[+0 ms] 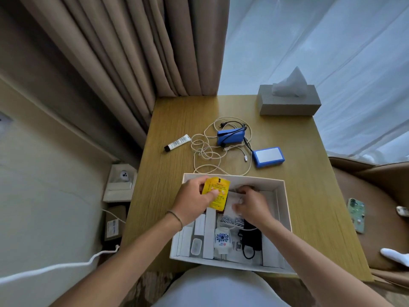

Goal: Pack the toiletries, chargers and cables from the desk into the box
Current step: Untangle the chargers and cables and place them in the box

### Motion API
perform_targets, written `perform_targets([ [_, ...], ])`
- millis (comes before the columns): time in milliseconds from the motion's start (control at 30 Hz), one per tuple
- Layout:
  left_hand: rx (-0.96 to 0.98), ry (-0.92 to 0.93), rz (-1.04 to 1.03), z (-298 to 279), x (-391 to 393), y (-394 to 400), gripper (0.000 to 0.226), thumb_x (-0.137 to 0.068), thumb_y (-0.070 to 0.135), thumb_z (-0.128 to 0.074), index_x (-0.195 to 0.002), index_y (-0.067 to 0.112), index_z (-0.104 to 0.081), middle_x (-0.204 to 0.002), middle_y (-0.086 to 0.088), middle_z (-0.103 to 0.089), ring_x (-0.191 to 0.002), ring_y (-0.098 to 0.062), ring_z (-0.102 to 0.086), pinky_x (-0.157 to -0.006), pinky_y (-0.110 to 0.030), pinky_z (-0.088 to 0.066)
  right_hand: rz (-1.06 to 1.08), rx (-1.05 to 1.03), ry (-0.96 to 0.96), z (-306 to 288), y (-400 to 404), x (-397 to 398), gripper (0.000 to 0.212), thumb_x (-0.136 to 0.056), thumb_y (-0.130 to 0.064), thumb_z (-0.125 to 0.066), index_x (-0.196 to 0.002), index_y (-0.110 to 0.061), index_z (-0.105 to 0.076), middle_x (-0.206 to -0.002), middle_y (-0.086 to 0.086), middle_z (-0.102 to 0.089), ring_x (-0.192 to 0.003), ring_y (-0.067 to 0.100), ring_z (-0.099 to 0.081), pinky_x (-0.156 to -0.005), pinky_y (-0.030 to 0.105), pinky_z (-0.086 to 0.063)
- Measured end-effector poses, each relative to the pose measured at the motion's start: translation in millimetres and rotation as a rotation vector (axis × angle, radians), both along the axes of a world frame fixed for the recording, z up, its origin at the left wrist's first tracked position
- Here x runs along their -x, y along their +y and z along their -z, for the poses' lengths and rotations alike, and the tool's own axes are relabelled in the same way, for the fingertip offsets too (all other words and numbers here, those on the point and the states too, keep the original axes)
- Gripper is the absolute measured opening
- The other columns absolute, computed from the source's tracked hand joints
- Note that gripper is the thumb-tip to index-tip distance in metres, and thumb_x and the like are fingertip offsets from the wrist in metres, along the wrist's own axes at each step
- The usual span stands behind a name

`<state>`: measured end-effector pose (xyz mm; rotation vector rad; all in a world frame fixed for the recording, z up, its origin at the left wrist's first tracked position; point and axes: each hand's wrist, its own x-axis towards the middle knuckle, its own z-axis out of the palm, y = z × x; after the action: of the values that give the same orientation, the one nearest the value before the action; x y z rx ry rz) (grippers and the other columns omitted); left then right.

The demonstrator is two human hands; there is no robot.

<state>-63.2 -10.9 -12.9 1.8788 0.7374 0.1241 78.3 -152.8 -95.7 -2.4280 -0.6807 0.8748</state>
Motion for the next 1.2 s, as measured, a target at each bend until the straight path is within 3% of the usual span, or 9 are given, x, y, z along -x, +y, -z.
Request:
perform_targets([
  [133,-0.014,0.112,0.087,11,4,-13,0.004,-0.088,0.018,-0.072,-0.088,0.017,-0.068,-0.078,-0.005,-0.074,-0.077,-0.024,-0.071,-0.075,-0.046,-0.059,-0.079,0.064,-0.118,-12,-2,-1,0.045,-0.086,-0.025,-0.061,-0.131,-0.02,-0.06,-0.135,0.009,-0.061,-0.116,0.033,-0.061,-0.09,0.037,-0.053],
  [267,-0.024,0.236,0.178,24,6,-25,0.014,-0.086,0.022,-0.071,-0.077,0.028,-0.063,-0.076,-0.002,-0.069,-0.079,-0.024,-0.069,-0.075,-0.045,-0.059,-0.116,0.053,-0.139,-22,-11,-5,0.044,-0.09,-0.023,-0.055,-0.133,-0.023,-0.063,-0.138,0.006,-0.062,-0.121,0.03,-0.06,-0.095,0.035,-0.048],
  [367,-0.038,0.315,0.228,37,6,-34,0.005,-0.087,0.023,-0.066,-0.082,0.024,-0.067,-0.078,-0.005,-0.07,-0.075,-0.024,-0.067,-0.071,-0.046,-0.059,-0.097,0.019,-0.139,-28,-19,-8,0.04,-0.089,-0.023,-0.059,-0.128,-0.023,-0.067,-0.13,0.004,-0.066,-0.117,0.027,-0.061,-0.092,0.032,-0.047],
  [467,-0.048,0.383,0.256,47,3,-41,0.002,-0.086,0.025,-0.067,-0.084,0.026,-0.067,-0.073,0.006,-0.066,-0.064,-0.013,-0.061,-0.064,-0.035,-0.056,-0.089,-0.012,-0.12,-34,-27,-8,0.035,-0.09,-0.026,-0.061,-0.123,-0.023,-0.069,-0.125,0.002,-0.068,-0.113,0.023,-0.062,-0.092,0.032,-0.048],
  [633,-0.091,0.484,0.27,62,1,-51,0.019,-0.081,0.024,-0.075,-0.099,0.025,-0.07,-0.084,0.006,-0.066,-0.08,-0.015,-0.064,-0.068,-0.028,-0.053,-0.084,-0.062,-0.099,-42,-33,-6,0.028,-0.092,-0.026,-0.061,-0.119,-0.021,-0.071,-0.117,-0.002,-0.073,-0.107,0.018,-0.065,-0.089,0.031,-0.051],
  [733,-0.121,0.506,0.308,68,0,-58,0.029,-0.081,0.025,-0.077,-0.108,0.022,-0.069,-0.089,0.006,-0.063,-0.082,-0.013,-0.06,-0.062,-0.02,-0.045,-0.072,-0.081,-0.093,-45,-34,-6,0.026,-0.093,-0.027,-0.062,-0.117,-0.022,-0.071,-0.115,-0.004,-0.073,-0.102,0.015,-0.066,-0.088,0.032,-0.052],
  [867,-0.162,0.525,0.339,75,1,-64,0.022,-0.079,0.018,-0.076,-0.097,0.025,-0.066,-0.075,0.01,-0.055,-0.067,-0.006,-0.052,-0.05,-0.017,-0.034,-0.062,-0.102,-0.079,-46,-37,-7,0.025,-0.094,-0.024,-0.062,-0.118,-0.022,-0.071,-0.114,-0.004,-0.072,-0.097,0.011,-0.063,-0.083,0.028,-0.051],
  [1000,-0.27,0.548,0.381,72,2,-68,0.027,-0.084,0.028,-0.072,-0.111,0.027,-0.067,-0.09,0.006,-0.063,-0.082,-0.016,-0.06,-0.065,-0.026,-0.048,-0.059,-0.12,-0.065,-47,-39,-7,0.024,-0.095,-0.022,-0.062,-0.117,-0.021,-0.071,-0.112,-0.006,-0.072,-0.096,0.009,-0.062,-0.081,0.026,-0.05],
  [1200,-0.439,0.431,0.369,44,-4,-53,0.015,-0.092,0.043,-0.058,-0.098,0.032,-0.066,-0.086,0.011,-0.065,-0.079,-0.012,-0.059,-0.064,-0.029,-0.047,-0.045,-0.146,-0.046,-54,-33,-14,0.022,-0.092,-0.019,-0.063,-0.111,-0.02,-0.073,-0.102,-0.008,-0.074,-0.089,0.007,-0.065,-0.076,0.024,-0.05],
])
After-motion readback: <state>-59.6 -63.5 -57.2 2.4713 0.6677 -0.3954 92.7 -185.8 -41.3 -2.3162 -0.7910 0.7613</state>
